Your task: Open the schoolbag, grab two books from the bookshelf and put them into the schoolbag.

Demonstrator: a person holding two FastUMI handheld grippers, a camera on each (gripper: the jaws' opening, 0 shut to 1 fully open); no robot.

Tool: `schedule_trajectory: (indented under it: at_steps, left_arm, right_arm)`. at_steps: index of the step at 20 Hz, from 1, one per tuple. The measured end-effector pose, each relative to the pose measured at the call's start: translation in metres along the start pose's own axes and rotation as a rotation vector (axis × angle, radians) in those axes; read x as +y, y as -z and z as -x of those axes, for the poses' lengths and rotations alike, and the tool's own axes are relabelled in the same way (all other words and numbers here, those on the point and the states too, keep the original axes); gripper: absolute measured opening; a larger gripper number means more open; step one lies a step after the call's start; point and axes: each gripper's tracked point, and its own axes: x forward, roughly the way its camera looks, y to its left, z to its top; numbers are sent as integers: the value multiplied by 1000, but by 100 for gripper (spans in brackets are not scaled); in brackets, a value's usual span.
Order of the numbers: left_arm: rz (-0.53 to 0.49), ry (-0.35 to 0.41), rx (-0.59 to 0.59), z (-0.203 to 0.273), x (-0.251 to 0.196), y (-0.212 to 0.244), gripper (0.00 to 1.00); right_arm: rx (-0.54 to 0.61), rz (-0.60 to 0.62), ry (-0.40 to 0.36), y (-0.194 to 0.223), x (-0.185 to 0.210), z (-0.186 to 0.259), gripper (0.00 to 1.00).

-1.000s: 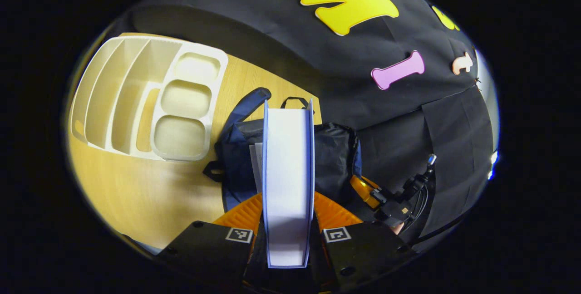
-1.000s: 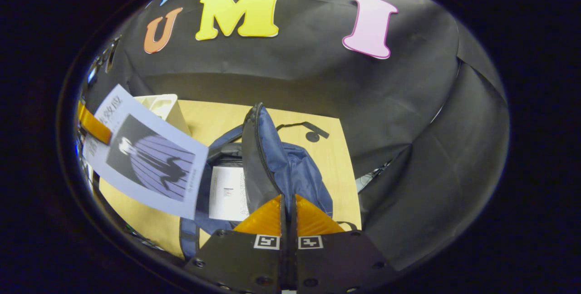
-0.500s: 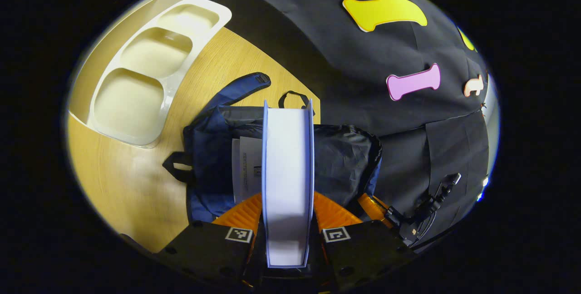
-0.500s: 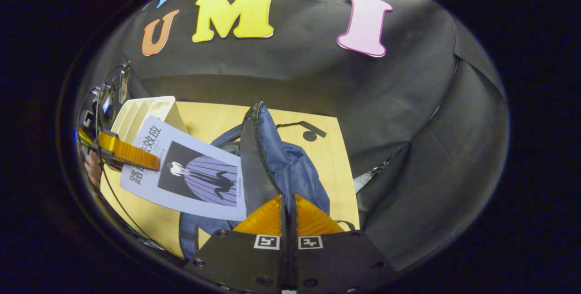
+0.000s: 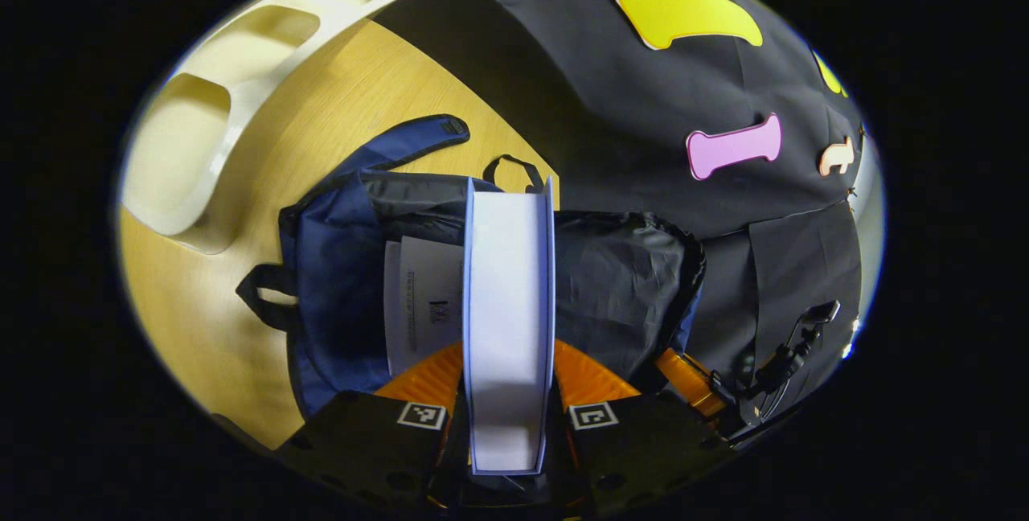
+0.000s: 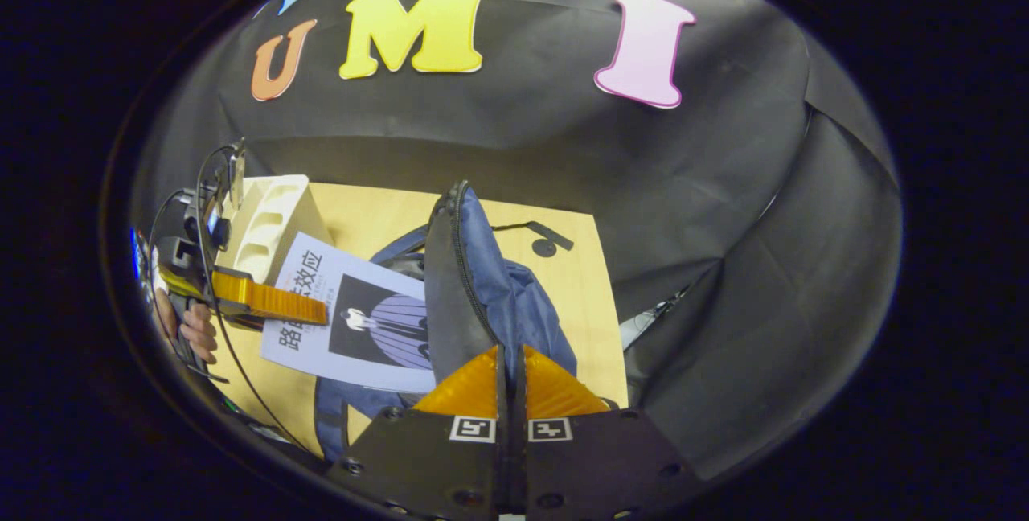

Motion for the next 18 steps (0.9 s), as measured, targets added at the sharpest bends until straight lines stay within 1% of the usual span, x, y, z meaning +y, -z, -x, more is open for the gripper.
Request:
schedule_trajectory:
  at_steps: [12, 13, 14, 17, 18]
  left_arm:
    - [96, 110, -17, -44, -4, -2, 42]
    - [102, 116, -13, -49, -4, -1, 42]
    - [100, 120, -13, -52, -4, -1, 42]
    - [108, 136, 3, -67, -6, 3, 42]
    - [122, 143, 16, -73, -5, 6, 42]
  right_arm:
    - [-15, 16, -1, -18, 3, 1, 0]
    - [-15, 16, -1, -18, 4, 1, 3]
    - [-14, 17, 0, -20, 4, 1, 0]
    - [-12, 13, 5, -21, 3, 1, 0]
    - [-8, 10, 3, -22, 3, 1, 3]
